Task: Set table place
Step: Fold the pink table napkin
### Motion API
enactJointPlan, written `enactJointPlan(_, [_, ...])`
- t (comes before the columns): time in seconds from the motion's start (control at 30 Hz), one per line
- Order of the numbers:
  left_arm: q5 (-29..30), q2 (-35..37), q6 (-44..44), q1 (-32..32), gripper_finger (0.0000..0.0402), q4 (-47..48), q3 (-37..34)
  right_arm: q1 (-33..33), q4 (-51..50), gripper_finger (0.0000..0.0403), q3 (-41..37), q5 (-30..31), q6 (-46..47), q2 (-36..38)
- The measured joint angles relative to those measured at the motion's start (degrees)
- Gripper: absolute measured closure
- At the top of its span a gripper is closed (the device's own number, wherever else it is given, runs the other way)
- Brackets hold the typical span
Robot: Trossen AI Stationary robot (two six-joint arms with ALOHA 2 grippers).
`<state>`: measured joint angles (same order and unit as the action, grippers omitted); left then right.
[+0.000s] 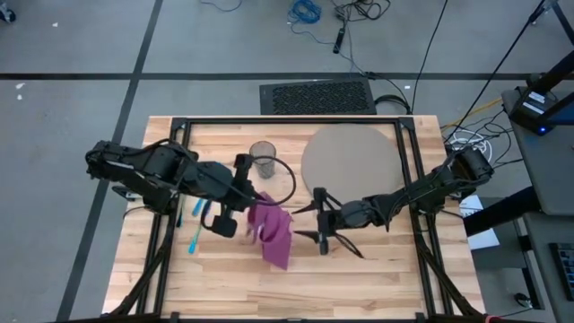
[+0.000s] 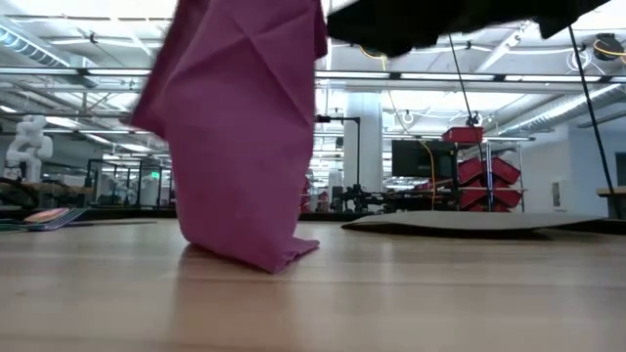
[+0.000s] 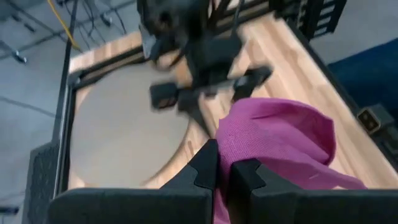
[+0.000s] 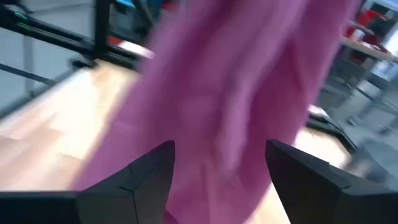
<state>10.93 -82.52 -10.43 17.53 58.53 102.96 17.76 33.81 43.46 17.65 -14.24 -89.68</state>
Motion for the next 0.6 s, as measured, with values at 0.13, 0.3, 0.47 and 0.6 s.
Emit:
enactJointPlan(0.13, [-0.5,0.0,-0.5,0.0,0.0401,-1.0,0.0,-1.8,2.6,0.0164,0.0,0.5,0.0,-2.0])
enactJointPlan(0.3, [-1.6,0.0,-0.4,0.0,0.0401,0.0,0.0,-2.8,5.3,0.0193,0.0,3.1,-1.6,-3.7])
enactJointPlan(0.47, [-1.5,0.0,0.0,0.0,0.0401,1.1,0.0,-2.8,5.9,0.0240,0.0,1.5,-1.7,-3.8])
enactJointPlan(0.6, [-1.3,0.0,0.5,0.0,0.0401,1.8,0.0,-2.7,5.9,0.0255,0.0,-2.5,-1.5,-3.8])
